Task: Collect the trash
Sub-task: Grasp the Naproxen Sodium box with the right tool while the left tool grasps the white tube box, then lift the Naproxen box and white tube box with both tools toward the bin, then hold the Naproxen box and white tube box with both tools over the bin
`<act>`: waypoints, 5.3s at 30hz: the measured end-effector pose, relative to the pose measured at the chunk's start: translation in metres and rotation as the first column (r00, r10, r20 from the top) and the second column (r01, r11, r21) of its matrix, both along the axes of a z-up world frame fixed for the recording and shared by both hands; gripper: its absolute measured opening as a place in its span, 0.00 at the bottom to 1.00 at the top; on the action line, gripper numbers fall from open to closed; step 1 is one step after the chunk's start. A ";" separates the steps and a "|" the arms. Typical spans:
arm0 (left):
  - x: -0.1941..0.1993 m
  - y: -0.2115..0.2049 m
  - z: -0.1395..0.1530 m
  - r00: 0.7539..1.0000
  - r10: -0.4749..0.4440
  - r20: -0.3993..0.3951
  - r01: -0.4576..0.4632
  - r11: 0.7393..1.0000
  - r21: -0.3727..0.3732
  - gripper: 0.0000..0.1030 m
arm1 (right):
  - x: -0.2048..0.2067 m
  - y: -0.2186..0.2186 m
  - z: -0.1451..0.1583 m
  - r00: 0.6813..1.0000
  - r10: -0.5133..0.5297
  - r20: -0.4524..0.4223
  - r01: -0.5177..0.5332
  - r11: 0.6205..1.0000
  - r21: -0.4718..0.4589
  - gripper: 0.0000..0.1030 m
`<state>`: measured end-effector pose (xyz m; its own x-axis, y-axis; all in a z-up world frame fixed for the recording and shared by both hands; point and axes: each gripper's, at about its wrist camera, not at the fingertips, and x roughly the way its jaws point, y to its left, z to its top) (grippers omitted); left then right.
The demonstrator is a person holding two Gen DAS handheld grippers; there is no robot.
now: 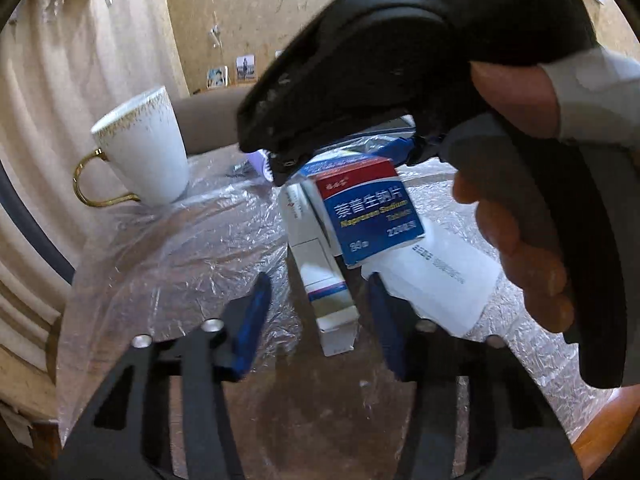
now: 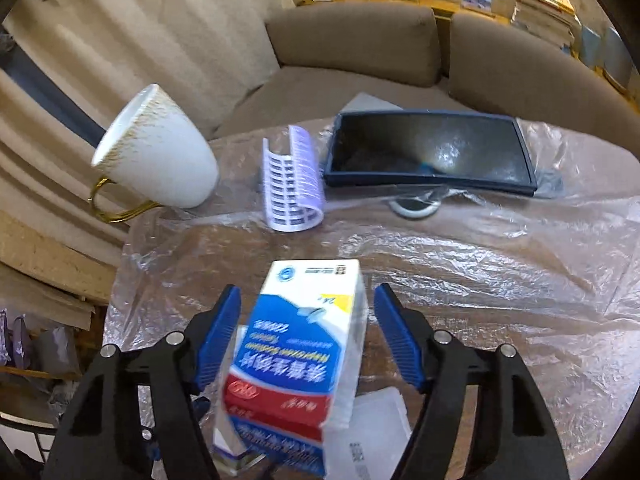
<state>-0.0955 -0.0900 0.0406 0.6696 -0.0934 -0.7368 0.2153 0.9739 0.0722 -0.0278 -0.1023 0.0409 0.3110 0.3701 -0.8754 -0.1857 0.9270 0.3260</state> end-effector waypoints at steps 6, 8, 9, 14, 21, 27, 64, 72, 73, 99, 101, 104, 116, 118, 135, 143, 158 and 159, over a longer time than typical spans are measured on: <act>0.011 0.005 -0.010 1.000 0.009 -0.026 -0.009 1.000 -0.005 0.39 | 0.010 0.002 -0.013 0.999 -0.003 -0.038 0.003 1.000 0.016 0.60; 0.014 0.006 -0.012 1.000 0.014 -0.027 -0.014 1.000 -0.003 0.35 | 0.010 0.001 -0.013 0.999 -0.007 -0.033 0.008 1.000 0.029 0.57; 0.018 0.007 -0.013 0.999 0.016 -0.031 -0.016 1.000 -0.004 0.31 | 0.009 0.001 -0.013 1.000 -0.006 -0.027 0.007 0.999 0.034 0.56; 0.026 0.013 -0.019 0.998 0.025 -0.054 -0.026 0.999 -0.026 0.19 | 0.005 -0.009 0.000 1.000 0.002 0.015 -0.003 0.996 0.084 0.50; 0.022 0.019 -0.017 0.999 0.032 -0.039 -0.034 0.998 -0.043 0.18 | -0.006 -0.028 0.013 0.998 0.004 0.057 -0.014 0.986 0.166 0.47; 0.007 0.015 -0.008 0.999 0.036 -0.025 -0.037 0.998 -0.042 0.19 | -0.020 -0.044 0.020 0.996 -0.023 0.091 0.003 0.977 0.213 0.47; -0.067 0.006 0.024 0.998 -0.055 0.000 0.055 0.994 -0.093 0.19 | -0.171 -0.096 0.043 0.979 0.002 0.204 -0.044 0.978 0.203 0.47; -0.091 0.002 0.024 0.996 -0.090 -0.008 0.089 0.993 -0.082 0.19 | -0.202 -0.100 0.041 0.980 0.009 0.197 -0.050 0.978 0.205 0.47; -0.093 0.003 0.023 0.996 -0.093 -0.011 0.091 0.992 -0.082 0.19 | -0.205 -0.100 0.041 0.980 0.010 0.198 -0.051 0.978 0.201 0.47; -0.164 0.007 0.022 0.981 -0.186 -0.061 0.181 0.980 -0.081 0.19 | -0.291 -0.115 0.027 0.986 0.032 0.167 -0.056 0.988 0.142 0.47; -0.169 0.007 0.021 0.979 -0.193 -0.066 0.188 0.979 -0.077 0.19 | -0.295 -0.116 0.026 0.986 0.033 0.165 -0.056 0.989 0.135 0.47; -0.174 0.005 0.018 0.975 -0.204 -0.083 0.197 0.977 -0.082 0.19 | -0.300 -0.117 0.023 0.987 0.035 0.155 -0.057 0.989 0.136 0.47; -0.198 -0.002 0.009 0.956 -0.263 -0.126 0.257 0.964 -0.065 0.19 | -0.318 -0.119 0.009 0.993 0.050 0.110 -0.064 0.990 0.126 0.47; -0.201 -0.003 0.008 0.953 -0.273 -0.134 0.266 0.962 -0.064 0.19 | -0.322 -0.119 0.006 0.993 0.054 0.102 -0.067 0.990 0.123 0.47; -0.221 -0.015 -0.031 0.923 -0.299 -0.242 0.292 0.954 -0.065 0.19 | -0.335 -0.111 -0.025 0.996 0.084 0.032 -0.087 0.993 0.085 0.47; -0.220 -0.015 -0.058 0.915 -0.281 -0.290 0.280 0.959 -0.045 0.19 | -0.341 -0.105 -0.045 0.994 0.105 0.009 -0.105 0.994 0.026 0.47; -0.212 -0.018 -0.097 0.896 -0.255 -0.363 0.270 0.963 -0.010 0.19 | -0.345 -0.093 -0.081 0.992 0.117 -0.043 -0.118 0.992 -0.033 0.47; -0.212 -0.018 -0.100 0.895 -0.253 -0.367 0.269 0.963 -0.009 0.19 | -0.345 -0.094 -0.083 0.992 0.116 -0.045 -0.118 0.992 -0.036 0.47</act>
